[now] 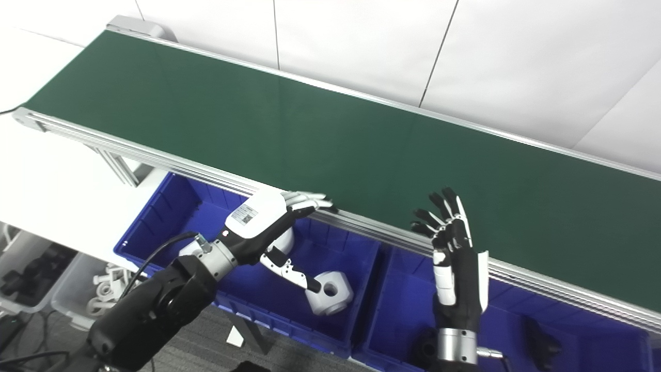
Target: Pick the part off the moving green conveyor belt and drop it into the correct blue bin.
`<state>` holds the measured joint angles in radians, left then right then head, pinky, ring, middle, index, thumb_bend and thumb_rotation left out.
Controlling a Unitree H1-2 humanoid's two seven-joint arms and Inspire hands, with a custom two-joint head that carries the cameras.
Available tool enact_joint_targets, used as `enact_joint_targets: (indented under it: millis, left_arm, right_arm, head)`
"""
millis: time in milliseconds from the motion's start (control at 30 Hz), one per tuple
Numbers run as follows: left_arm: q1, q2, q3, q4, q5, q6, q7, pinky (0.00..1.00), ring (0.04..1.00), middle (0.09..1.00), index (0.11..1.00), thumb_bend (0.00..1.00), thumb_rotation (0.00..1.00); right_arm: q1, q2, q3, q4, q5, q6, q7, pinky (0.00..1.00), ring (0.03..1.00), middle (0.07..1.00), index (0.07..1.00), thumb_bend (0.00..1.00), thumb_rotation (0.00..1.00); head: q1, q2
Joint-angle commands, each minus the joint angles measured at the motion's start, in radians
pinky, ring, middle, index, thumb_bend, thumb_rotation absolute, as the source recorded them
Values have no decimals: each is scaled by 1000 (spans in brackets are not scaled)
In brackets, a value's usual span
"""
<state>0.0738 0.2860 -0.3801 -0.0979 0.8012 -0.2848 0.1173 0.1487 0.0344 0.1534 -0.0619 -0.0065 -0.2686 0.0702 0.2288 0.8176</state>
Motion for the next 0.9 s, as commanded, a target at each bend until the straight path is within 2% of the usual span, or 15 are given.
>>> enact_joint_targets:
  millis: [0,100,200,367,467,500,600,700,867]
  left_arm:
    - [-2,-16,17,-28,-28,-51,50,875,918,909,846,882,790]
    - [12,-61,44,-46,-115,-56,42,847,929,928,864,892,807]
    - [27,-134,71,-71,-267,-16,8,817,931,930,887,887,797]
    - [65,-240,101,-76,-541,99,-78,884,948,954,930,906,829]
    - [74,-271,117,-21,-645,106,-113,888,954,951,944,912,829]
    - [74,-276,120,-4,-658,101,-121,889,957,956,952,909,842]
    - [63,-294,121,85,-670,75,-132,875,952,960,971,912,876]
    - [50,-314,113,176,-679,39,-144,866,954,966,971,925,872]
    - [53,-327,95,251,-658,-10,-147,888,959,971,965,936,855]
  right_arm:
    - [-4,22,8,-18,-14,-20,-8,689,765,884,931,826,912]
    - [1,33,14,-9,-48,-30,-23,692,762,884,932,818,924]
    - [9,43,22,-3,-88,-35,-41,687,757,883,931,808,956]
    - [16,60,39,22,-120,-59,-60,693,766,891,937,781,976]
    - [16,69,45,49,-138,-75,-74,702,766,897,934,767,978]
    - [15,71,46,56,-140,-78,-78,705,765,898,933,766,974]
    - [16,70,49,91,-146,-100,-87,712,770,899,934,778,963]
    - [17,62,47,129,-157,-138,-101,713,774,897,932,793,966]
    - [23,48,42,168,-169,-190,-115,702,775,900,937,781,984]
  head:
    - [-52,-4]
    - [-120,-19]
    - [-156,-32]
    - [-237,-60]
    - [-279,-85]
    - [-279,-85]
    - [-292,-122]
    - [-272,-157]
    - [-246,-211]
